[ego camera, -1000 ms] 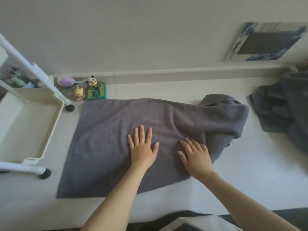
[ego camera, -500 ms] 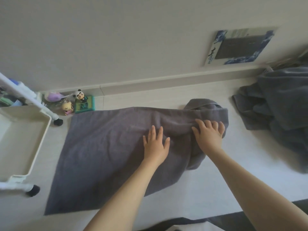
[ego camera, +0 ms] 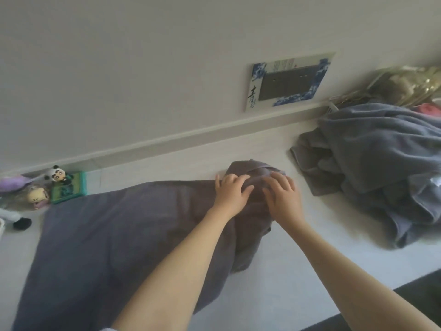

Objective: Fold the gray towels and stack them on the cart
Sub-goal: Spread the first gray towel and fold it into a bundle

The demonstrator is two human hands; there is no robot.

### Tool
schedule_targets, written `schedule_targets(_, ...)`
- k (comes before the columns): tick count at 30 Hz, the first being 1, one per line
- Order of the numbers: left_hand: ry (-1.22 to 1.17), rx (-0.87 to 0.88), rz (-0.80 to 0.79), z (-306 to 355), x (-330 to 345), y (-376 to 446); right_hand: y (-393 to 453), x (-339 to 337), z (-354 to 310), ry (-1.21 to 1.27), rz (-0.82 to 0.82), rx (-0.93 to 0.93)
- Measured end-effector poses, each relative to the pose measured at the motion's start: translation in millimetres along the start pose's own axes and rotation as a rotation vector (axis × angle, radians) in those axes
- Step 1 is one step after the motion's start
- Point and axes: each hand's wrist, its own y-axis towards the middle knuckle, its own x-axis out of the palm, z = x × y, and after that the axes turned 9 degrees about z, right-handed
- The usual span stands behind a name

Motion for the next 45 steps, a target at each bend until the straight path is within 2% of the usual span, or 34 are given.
schedule_targets(2,-0.008,0.020,0.022,0,-3,5,14,-1,10,0.003,-0.108,-0.027)
schedule_targets(4,-0.141,0.027,0.029,2,-13,5,28,-2,16,0.015,-0.199,-0.084)
schedule_targets(8,-0.389,-0.154,0.132,6,-55,-1,60,-11,15,0.003,-0.344,-0.214)
schedule_targets(12,-0.408,-0.262,0.307,2,-85,-1,91,-44,11,0.234,-0.483,-0.220)
schedule_targets(18,-0.402,-0.385,0.521,-9,-113,-1,140,-103,4,0.208,-0.613,-0.141)
schedule_targets(24,-0.417,-0.382,0.563,-3,-135,9,157,-169,4,0.136,-0.531,-0.062)
schedule_targets(28,-0.398,-0.330,0.514,11,-132,19,153,-216,15,0.063,-0.448,0.040)
schedule_targets(30,-0.394,-0.285,0.490,21,-126,25,143,-240,20,0.156,-0.471,0.094)
schedule_targets(33,-0.390,-0.227,0.488,38,-116,31,125,-267,26,0.432,-0.484,0.180)
schedule_targets(35,-0.395,-0.183,0.536,44,-111,31,120,-278,27,0.580,-0.462,0.222)
schedule_targets(37,-0.407,-0.119,0.620,51,-109,33,123,-288,29,0.626,-0.415,0.229)
schedule_targets(39,-0.399,-0.064,0.686,54,-109,40,135,-291,39,0.528,-0.356,0.221)
schedule_targets(42,-0.278,-0.078,0.714,56,-99,62,166,-269,68,0.191,-0.232,0.208)
schedule_targets(45,-0.004,-0.181,0.620,52,-75,90,188,-217,97,0.053,-0.214,0.203)
